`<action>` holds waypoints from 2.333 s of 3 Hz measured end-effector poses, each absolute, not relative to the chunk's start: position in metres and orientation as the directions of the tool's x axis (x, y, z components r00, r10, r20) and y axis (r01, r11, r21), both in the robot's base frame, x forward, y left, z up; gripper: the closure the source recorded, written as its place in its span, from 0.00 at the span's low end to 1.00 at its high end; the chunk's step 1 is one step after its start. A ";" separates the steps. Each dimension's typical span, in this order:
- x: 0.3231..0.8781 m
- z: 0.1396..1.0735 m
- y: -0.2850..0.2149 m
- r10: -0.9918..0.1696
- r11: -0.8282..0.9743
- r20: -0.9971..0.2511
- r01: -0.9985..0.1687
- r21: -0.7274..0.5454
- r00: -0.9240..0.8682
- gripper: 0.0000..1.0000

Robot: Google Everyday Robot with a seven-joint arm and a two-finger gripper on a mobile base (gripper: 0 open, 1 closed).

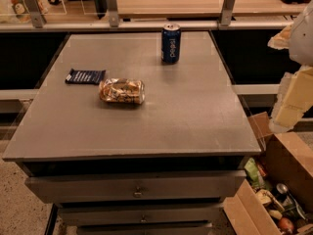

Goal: Place orange can upright

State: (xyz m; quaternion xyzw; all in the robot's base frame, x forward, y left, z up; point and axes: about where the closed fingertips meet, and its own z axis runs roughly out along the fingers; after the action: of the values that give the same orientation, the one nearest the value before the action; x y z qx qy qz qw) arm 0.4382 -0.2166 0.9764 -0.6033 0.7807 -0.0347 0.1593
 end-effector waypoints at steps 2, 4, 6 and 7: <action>0.445 0.976 -0.200 -0.961 0.235 -0.203 -0.938 -0.256 -0.186 0.00; 0.477 0.969 -0.131 -0.975 0.119 -0.215 -0.960 -0.253 -0.064 0.00; 0.503 0.959 -0.036 -0.968 -0.028 -0.235 -0.967 -0.255 0.090 0.00; 0.511 0.946 -0.001 -0.968 -0.077 -0.215 -0.967 -0.241 0.131 0.00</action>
Offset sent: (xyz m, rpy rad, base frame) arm 0.0153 0.0370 -0.0075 -0.0151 0.0050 0.0849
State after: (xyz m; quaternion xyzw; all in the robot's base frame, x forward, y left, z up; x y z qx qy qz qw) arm 0.5106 -0.0005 0.9457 -0.7340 0.6592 -0.0006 0.1636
